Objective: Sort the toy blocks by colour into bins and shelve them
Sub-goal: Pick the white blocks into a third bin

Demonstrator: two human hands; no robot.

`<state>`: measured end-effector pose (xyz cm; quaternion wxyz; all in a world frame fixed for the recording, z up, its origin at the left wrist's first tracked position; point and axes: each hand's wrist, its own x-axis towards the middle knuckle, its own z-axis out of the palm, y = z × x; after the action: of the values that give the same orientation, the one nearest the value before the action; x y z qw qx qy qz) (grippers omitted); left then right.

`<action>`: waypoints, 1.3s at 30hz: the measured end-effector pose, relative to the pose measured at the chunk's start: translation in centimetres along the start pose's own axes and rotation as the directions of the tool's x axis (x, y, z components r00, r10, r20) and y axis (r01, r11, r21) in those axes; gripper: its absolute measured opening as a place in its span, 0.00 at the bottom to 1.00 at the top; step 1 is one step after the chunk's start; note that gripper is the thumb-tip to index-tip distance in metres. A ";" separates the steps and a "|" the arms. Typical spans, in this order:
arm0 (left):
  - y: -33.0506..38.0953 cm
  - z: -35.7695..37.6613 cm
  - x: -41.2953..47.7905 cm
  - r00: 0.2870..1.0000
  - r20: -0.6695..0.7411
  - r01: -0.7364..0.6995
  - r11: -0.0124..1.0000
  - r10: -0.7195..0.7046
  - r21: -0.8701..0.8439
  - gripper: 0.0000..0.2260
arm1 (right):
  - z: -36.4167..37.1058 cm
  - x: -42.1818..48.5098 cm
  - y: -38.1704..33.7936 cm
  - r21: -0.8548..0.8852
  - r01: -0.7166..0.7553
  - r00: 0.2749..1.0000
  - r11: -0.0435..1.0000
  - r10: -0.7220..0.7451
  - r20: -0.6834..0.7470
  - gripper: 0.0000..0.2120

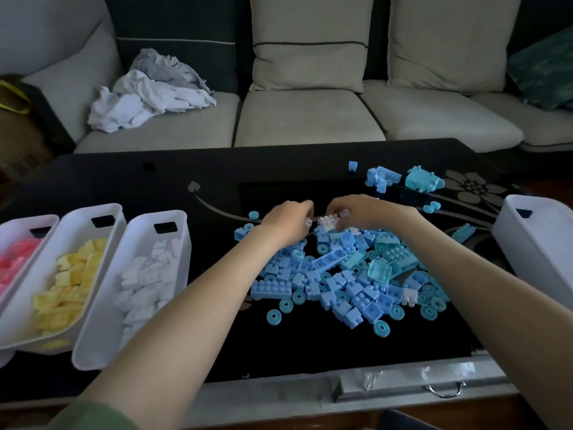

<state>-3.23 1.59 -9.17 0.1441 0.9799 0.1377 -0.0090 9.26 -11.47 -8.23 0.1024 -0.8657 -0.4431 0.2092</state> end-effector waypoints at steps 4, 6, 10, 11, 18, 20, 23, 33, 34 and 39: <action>-0.1 -0.4 -0.8 0.995 -0.100 0.005 0.999 -0.009 -0.042 0.07 | 0.3 -0.4 0.3 0.062 0.024 0.995 0.998 -0.018 -0.099 0.16; -0.3 -0.6 -1.1 0.988 -0.151 0.034 0.998 -0.043 -0.058 0.06 | 0.4 -0.6 0.4 0.090 0.025 0.990 0.996 -0.012 -0.138 0.16; -1.1 -1.4 -2.1 0.969 -0.198 0.119 0.982 -0.147 -0.144 0.05 | 0.4 -1.0 0.4 0.086 0.016 0.983 0.996 0.000 -0.184 0.15; -1.3 -1.8 -2.4 0.966 -0.199 0.133 0.976 -0.167 -0.172 0.05 | 0.4 -1.1 0.2 0.097 0.014 0.979 0.995 0.006 -0.202 0.17; -2.3 -4.0 -4.9 0.946 -0.231 0.106 0.890 -0.227 -0.443 0.05 | -0.1 -2.0 -1.7 0.225 0.014 0.937 0.974 0.066 -0.342 0.26; -2.8 -4.9 -6.0 0.936 -0.243 0.099 0.854 -0.253 -0.510 0.06 | -0.1 -2.3 -2.4 0.237 0.029 0.930 0.971 0.060 -0.363 0.29; -3.9 -6.3 -7.8 0.928 -0.233 0.096 0.792 -0.290 -0.603 0.05 | -0.1 -2.9 -3.8 0.265 0.052 0.922 0.963 0.056 -0.384 0.29; -10.0 -10.1 -16.7 0.900 -0.191 0.301 0.876 -0.392 -0.378 0.06 | 0.8 -4.5 -13.6 0.470 0.266 0.924 0.842 -0.083 -0.374 0.29; -10.5 -10.0 -17.5 0.908 -0.152 0.335 0.894 -0.391 -0.299 0.07 | 0.9 -4.7 -14.7 0.484 0.286 0.927 0.827 -0.111 -0.358 0.29; -11.9 -8.8 -20.0 0.917 -0.065 0.378 0.910 -0.393 -0.169 0.13 | 2.5 -5.8 -20.1 0.523 0.372 0.922 0.767 -0.238 -0.307 0.28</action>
<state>-25.88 9.70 -2.90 0.2075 0.9187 0.3354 0.0213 -9.45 -4.38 -1.60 0.4387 -0.7282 -0.4808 0.2144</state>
